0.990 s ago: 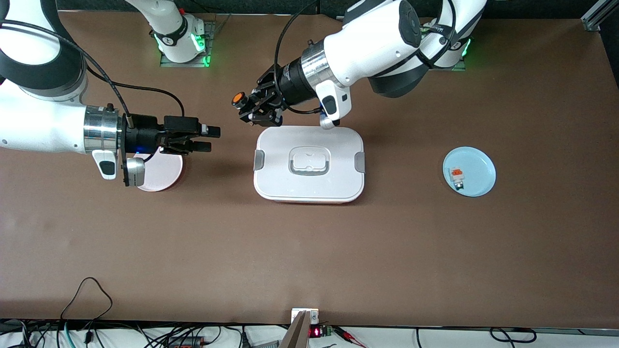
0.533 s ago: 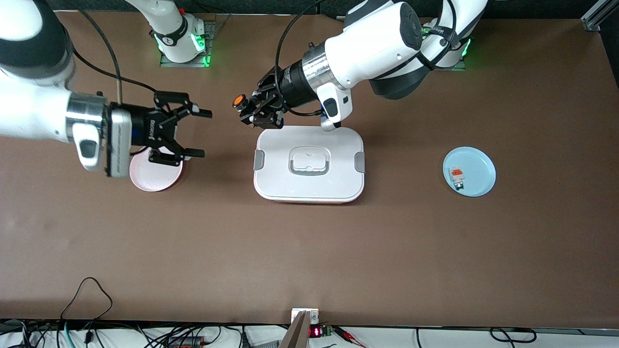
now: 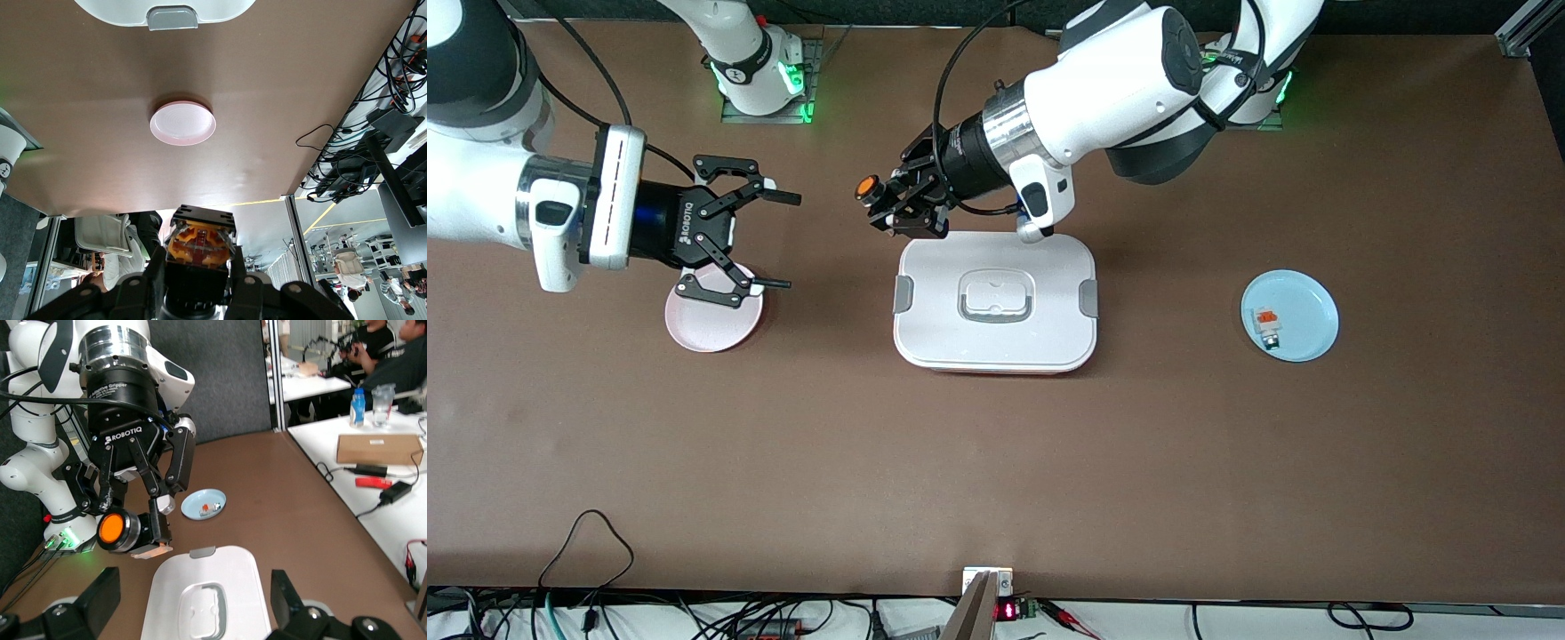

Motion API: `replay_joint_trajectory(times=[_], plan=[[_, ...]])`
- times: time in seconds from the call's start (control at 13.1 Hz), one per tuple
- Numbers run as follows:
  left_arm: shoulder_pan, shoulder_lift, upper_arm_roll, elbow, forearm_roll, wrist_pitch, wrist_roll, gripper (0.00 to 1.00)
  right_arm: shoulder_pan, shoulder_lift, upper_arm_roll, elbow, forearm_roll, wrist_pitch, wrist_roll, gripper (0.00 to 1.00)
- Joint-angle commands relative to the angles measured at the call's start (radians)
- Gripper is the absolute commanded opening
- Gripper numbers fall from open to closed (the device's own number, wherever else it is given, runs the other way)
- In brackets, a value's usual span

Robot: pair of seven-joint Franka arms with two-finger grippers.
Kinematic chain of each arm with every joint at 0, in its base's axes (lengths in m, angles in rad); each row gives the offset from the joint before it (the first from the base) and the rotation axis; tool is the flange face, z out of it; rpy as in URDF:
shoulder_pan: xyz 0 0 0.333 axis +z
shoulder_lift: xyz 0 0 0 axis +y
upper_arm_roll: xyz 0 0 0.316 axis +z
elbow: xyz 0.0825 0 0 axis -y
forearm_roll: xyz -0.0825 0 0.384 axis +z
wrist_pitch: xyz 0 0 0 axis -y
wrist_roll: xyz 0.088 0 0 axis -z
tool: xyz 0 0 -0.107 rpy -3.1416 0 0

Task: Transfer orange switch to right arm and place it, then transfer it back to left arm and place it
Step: 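Open the right gripper and move it toward the held switch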

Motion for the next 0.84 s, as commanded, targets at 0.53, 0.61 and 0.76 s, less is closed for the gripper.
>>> replay_joint_trajectory(times=[0.53,0.61,0.76], plan=[[-0.023,0.020,0.009,0.035,0.019,0.011,-0.030,0.02,0.004,0.005,0.012,-0.164,0.257,0.011,-0.280,1.00],[-0.021,0.020,0.009,0.035,0.019,0.011,-0.030,0.02,0.002,0.005,0.026,-0.168,0.261,0.009,-0.283,1.00],[-0.021,0.020,0.009,0.035,0.021,0.011,-0.031,0.02,0.002,0.005,0.027,-0.180,0.272,0.007,-0.284,1.00]])
